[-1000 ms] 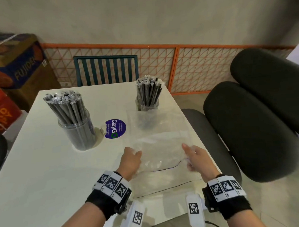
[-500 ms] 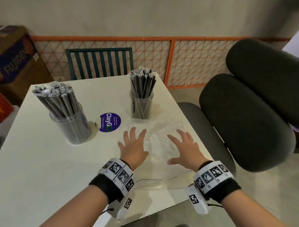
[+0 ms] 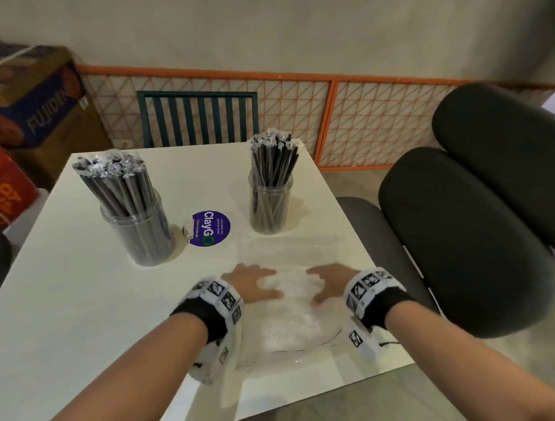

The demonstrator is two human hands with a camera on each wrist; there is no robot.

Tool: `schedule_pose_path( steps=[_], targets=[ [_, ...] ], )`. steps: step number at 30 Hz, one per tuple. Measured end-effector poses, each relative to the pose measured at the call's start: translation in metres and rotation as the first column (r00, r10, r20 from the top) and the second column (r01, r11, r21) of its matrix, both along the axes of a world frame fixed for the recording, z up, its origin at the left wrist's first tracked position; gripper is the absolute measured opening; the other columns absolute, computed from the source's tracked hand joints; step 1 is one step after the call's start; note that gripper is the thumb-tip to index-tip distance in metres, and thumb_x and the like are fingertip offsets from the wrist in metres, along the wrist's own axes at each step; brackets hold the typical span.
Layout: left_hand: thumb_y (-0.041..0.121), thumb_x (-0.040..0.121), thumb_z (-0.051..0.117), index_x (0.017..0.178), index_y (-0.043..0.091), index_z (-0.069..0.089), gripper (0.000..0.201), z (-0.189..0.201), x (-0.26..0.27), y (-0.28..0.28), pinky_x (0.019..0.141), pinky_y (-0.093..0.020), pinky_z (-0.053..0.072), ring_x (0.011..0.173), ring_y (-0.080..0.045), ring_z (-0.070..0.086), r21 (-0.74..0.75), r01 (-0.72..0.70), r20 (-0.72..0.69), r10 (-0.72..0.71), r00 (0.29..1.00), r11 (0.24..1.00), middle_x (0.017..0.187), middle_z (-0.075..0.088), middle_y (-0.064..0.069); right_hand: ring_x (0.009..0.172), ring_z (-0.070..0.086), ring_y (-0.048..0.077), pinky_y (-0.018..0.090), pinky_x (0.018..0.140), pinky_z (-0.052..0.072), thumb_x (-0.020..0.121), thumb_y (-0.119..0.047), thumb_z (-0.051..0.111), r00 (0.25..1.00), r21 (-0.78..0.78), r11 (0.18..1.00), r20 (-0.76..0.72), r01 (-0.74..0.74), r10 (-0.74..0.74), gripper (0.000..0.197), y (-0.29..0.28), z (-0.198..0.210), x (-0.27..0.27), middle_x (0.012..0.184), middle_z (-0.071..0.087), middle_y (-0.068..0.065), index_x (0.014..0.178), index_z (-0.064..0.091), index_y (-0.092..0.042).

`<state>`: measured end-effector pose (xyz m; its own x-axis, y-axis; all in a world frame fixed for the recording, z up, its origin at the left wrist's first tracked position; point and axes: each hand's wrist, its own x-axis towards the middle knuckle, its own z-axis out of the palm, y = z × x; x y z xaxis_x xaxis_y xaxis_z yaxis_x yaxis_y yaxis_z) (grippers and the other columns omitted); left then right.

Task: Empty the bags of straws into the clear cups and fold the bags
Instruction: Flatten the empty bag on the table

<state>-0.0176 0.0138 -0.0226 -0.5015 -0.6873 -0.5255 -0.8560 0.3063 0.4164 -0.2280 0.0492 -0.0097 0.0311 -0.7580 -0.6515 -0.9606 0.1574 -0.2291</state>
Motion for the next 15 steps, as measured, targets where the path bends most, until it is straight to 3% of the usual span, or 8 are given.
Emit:
schedule_pose_path(
  steps=[1,3,5,8,11,15],
  targets=[
    [0.062,0.082,0.052,0.143,0.033,0.034,0.07,0.017,-0.001,-0.011,0.115,-0.039,0.021,0.14,-0.02,0.029,-0.015,-0.035,-0.09,0.034,0.995,0.999,0.153,0.033,0.002,0.135,0.04,0.026,0.035,0.109,0.032,0.077,-0.035,0.073,0.999,-0.092,0.995,0.027,0.022,-0.019,0.076,-0.013,0.016,0.001,0.147,0.042,0.007,0.142,0.038,-0.017],
    [0.058,0.085,0.049,0.139,0.027,0.042,0.063,0.05,-0.001,-0.032,0.109,-0.036,0.033,0.129,-0.02,0.045,-0.071,-0.091,-0.224,0.073,0.972,0.993,0.145,0.045,0.0,0.118,0.055,0.024,0.03,0.097,0.04,0.08,-0.036,0.07,0.997,-0.301,0.951,0.051,0.076,-0.063,0.057,-0.038,0.047,0.006,0.128,0.06,0.009,0.129,0.052,-0.013],
    [0.051,0.089,0.048,0.139,0.021,0.042,0.059,0.078,-0.001,-0.051,0.105,-0.036,0.038,0.125,-0.022,0.049,-0.122,-0.164,-0.317,0.118,0.941,0.979,0.142,0.048,-0.003,0.112,0.059,0.025,0.03,0.091,0.042,0.081,-0.037,0.069,0.985,-0.465,0.869,0.116,0.169,-0.129,0.059,-0.06,0.069,0.01,0.122,0.063,0.011,0.13,0.049,-0.011],
    [0.04,0.093,0.048,0.142,0.016,0.037,0.055,0.101,0.003,-0.087,0.099,-0.034,0.04,0.123,-0.025,0.05,-0.183,-0.342,-0.408,0.245,0.88,0.922,0.137,0.051,-0.011,0.13,0.044,0.029,0.038,0.104,0.038,0.077,-0.042,0.072,0.955,-0.532,0.796,0.221,0.288,-0.197,0.09,-0.088,0.088,0.019,0.142,0.045,0.017,0.145,0.024,-0.006],
    [0.036,0.091,0.053,0.148,0.013,0.022,0.069,0.109,0.01,-0.118,0.107,-0.037,0.035,0.131,-0.028,0.043,-0.192,-0.422,-0.412,0.317,0.854,0.886,0.146,0.04,-0.014,0.145,0.018,0.028,0.04,0.117,0.024,0.071,-0.043,0.077,0.915,-0.498,0.774,0.3,0.391,-0.269,0.117,-0.102,0.088,0.03,0.158,0.012,0.016,0.149,-0.001,-0.004],
    [0.036,0.082,0.066,0.151,0.021,0.008,0.092,0.112,0.014,-0.146,0.107,-0.036,0.032,0.137,-0.028,0.036,-0.104,-0.458,-0.464,0.364,0.807,0.883,0.151,0.034,-0.013,0.148,0.003,0.027,0.05,0.119,0.016,0.067,-0.046,0.079,0.846,-0.458,0.721,0.398,0.519,-0.356,0.128,-0.115,0.075,0.04,0.16,-0.001,0.014,0.148,-0.012,-0.003]
  ],
)
